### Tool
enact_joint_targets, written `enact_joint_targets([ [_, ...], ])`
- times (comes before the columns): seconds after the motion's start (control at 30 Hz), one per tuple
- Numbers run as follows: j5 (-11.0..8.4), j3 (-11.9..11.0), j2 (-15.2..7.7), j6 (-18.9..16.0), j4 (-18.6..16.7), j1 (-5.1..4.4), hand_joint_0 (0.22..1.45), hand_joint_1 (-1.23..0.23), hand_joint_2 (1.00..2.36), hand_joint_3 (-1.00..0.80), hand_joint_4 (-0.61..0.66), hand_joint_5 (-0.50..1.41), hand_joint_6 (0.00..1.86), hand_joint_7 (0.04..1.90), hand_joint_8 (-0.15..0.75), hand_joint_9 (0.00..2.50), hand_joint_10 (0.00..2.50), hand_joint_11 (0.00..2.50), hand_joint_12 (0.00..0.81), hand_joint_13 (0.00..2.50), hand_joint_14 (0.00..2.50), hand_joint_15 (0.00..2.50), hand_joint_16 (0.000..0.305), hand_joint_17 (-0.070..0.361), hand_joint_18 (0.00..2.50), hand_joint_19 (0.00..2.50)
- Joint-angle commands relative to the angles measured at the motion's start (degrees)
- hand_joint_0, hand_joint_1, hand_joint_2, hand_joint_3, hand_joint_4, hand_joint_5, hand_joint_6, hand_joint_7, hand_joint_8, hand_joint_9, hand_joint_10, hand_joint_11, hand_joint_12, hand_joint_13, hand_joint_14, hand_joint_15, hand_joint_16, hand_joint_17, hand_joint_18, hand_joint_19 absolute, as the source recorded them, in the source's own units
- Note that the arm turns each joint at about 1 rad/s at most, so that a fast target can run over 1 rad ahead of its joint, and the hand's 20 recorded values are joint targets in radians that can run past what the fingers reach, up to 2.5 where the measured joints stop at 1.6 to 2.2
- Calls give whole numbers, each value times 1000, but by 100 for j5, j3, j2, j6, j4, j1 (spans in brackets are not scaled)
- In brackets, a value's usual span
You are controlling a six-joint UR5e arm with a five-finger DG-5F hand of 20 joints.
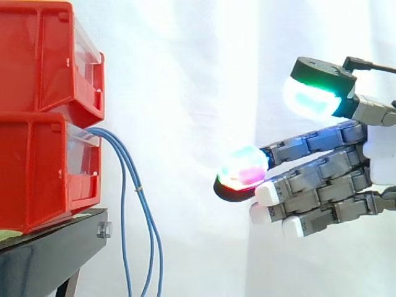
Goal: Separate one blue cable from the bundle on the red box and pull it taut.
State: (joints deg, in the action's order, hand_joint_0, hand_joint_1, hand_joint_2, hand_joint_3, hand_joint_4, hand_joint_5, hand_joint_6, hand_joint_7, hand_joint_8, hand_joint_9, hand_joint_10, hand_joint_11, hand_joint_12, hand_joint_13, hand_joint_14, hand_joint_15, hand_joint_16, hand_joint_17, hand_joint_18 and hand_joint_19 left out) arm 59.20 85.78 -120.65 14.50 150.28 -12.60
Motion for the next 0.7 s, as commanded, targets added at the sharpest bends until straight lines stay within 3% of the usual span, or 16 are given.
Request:
enact_joint_targets([
  [0.0, -163, 0, -3, 238, -95, -40, 525, -487, 1000, -500, 220, -164, 501, 664, 275, 803, 1, 71, 349, 582, 7, 196, 44, 98, 480, 391],
  [0.1, -243, 0, -3, 343, -104, -75, 497, -498, 1000, -500, 214, -165, 501, 663, 274, 749, 2, 68, 364, 443, 7, 175, 50, 114, 337, 373],
  [0.2, -383, 0, -56, 431, -104, -111, 448, -492, 1000, -500, 199, -175, 501, 676, 252, 520, 2, 49, 365, 113, 5, 142, 57, 128, 0, 357],
  [0.27, -453, 0, -56, 458, -139, -119, 433, -509, 1000, -500, 184, -184, 501, 678, 246, 414, 0, 33, 359, 0, 4, 130, 57, 128, 0, 334],
  [0.4, -620, 0, -56, 677, -218, -155, 413, -535, 1000, -500, 179, -193, 501, 678, 238, 329, 0, 18, 346, 0, 3, 117, 55, 124, 0, 300],
  [0.5, -629, 0, -82, 862, -271, -146, 405, -557, 1000, -500, 178, -196, 501, 679, 233, 285, 0, 7, 331, 0, 3, 121, 53, 119, 0, 294],
  [0.67, -620, 0, -319, 871, -464, -146, 398, -569, 1000, -500, 161, -210, 501, 673, 220, 192, 0, 0, 326, 0, 4, 127, 54, 121, 0, 269],
])
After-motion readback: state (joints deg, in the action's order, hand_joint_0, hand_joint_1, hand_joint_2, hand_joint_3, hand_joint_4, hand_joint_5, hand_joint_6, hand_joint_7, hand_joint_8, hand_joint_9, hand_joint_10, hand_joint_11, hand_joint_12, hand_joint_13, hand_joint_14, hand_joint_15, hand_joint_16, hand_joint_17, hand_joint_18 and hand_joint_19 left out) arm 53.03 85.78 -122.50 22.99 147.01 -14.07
